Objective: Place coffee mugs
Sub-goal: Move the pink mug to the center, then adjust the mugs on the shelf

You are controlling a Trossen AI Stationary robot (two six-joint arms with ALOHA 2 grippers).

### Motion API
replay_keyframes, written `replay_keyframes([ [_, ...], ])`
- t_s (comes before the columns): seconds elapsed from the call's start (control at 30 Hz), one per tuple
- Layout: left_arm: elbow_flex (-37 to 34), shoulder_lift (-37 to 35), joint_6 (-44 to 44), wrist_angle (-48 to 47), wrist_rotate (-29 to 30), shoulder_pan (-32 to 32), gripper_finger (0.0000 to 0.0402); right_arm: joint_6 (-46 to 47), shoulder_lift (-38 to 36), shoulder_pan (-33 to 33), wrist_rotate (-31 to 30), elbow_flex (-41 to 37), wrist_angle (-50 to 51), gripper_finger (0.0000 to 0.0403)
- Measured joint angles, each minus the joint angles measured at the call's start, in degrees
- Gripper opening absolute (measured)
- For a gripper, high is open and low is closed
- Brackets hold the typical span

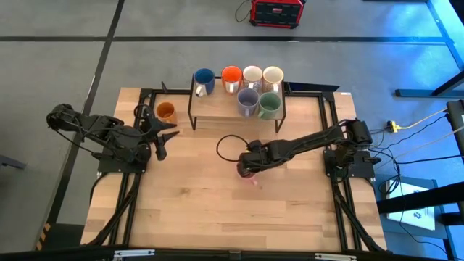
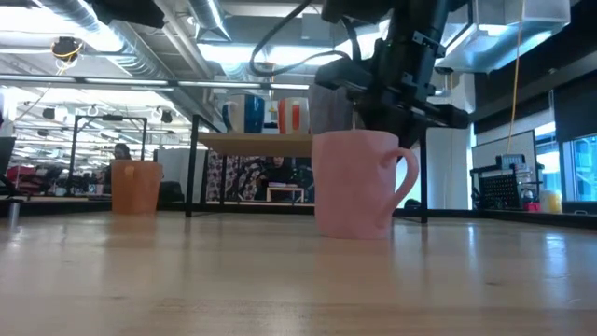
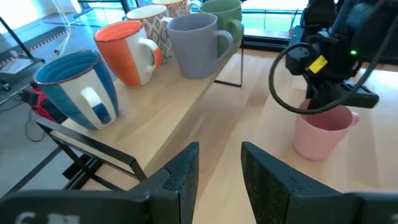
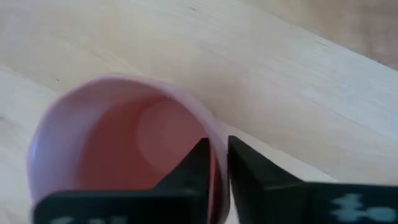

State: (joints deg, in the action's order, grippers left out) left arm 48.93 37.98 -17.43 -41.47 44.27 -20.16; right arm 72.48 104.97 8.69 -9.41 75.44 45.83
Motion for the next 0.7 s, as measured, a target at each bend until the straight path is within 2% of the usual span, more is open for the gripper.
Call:
replay_keyframes([
  [0.2, 0.0, 0.0, 0.0, 0.0, -2.2, 0.0, 0.0114, -1.1, -0.5, -0.1, -0.6, 2.5, 2.7, 0.0122],
  [0.37, 0.0, 0.0, 3.1, 0.0, -2.1, 0.0, 0.0114, -4.0, -2.4, -0.1, -3.2, 10.7, 16.1, 0.0186],
  [0.53, 0.0, 0.0, 5.3, 0.0, -2.0, 0.0, 0.0114, -5.1, -4.6, -0.2, -7.6, 19.7, 26.0, 0.0212],
  [0.7, 0.0, 0.0, 5.6, 0.0, -2.0, 0.0, 0.0114, -3.5, -7.2, -3.0, -12.5, 23.1, 31.0, 0.0215],
])
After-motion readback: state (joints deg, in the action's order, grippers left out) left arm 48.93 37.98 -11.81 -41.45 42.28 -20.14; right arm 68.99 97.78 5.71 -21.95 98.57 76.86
